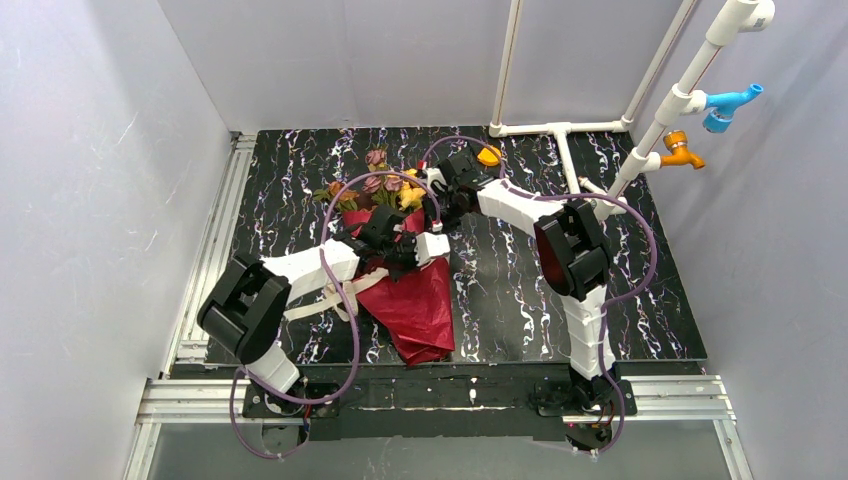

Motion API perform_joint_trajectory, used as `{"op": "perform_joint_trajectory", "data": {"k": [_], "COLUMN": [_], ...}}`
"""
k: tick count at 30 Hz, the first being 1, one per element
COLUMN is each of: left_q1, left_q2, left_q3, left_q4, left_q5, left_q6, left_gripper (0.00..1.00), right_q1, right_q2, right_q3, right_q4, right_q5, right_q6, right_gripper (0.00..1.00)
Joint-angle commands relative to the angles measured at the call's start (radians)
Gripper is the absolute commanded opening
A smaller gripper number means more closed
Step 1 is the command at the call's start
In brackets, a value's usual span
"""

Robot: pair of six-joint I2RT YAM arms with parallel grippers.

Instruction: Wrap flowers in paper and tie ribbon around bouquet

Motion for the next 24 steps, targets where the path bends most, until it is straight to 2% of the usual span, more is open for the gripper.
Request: {"op": "perform_joint_trajectory", "data": {"k": [1, 6, 9, 13, 18, 21, 24], "left_q1": [-0.006, -0.006, -0.005, -0.004, -0.004, -0.003, -0.003], "left_q2": [-0.08, -0.13, -0.164, -0.196, -0.222, -0.254, -0.278], "left_q3": [0.01, 0.031, 0.032, 0.015, -0.014, -0.042, -0.06], "left_q4": [-0.131, -0.149, -0.108, -0.053, 0.001, 0.049, 0.078], "left_q5": [0.069, 0.126, 0.139, 0.141, 0.136, 0.135, 0.149], "left_q6": [0.002, -0.065, -0.139, -0.214, -0.28, -0.311, -0.332], "left_gripper": [0.0, 0.0, 0.0, 0.0, 0.0, 0.0, 0.0], "right_q1": [-0.005, -0.005, -0.006, -0.018, -0.057, -0.066, -0.069], "right_q2": [-0.021, -0.03, -0.05, -0.092, -0.156, -0.191, -0.226], "right_q3": [0.025, 0.023, 0.02, 0.015, -0.043, -0.064, -0.081], "right_q4": [0.004, -0.012, -0.025, -0.006, 0.085, 0.099, 0.105], "right_q5": [0.005, 0.005, 0.017, 0.011, 0.003, 0.028, 0.053], "right_q6": [0.016, 0.022, 0.024, 0.098, 0.238, 0.273, 0.294], "right_gripper": [0.01, 0.01, 0.09, 0.28, 0.4, 0.44, 0.51]}}
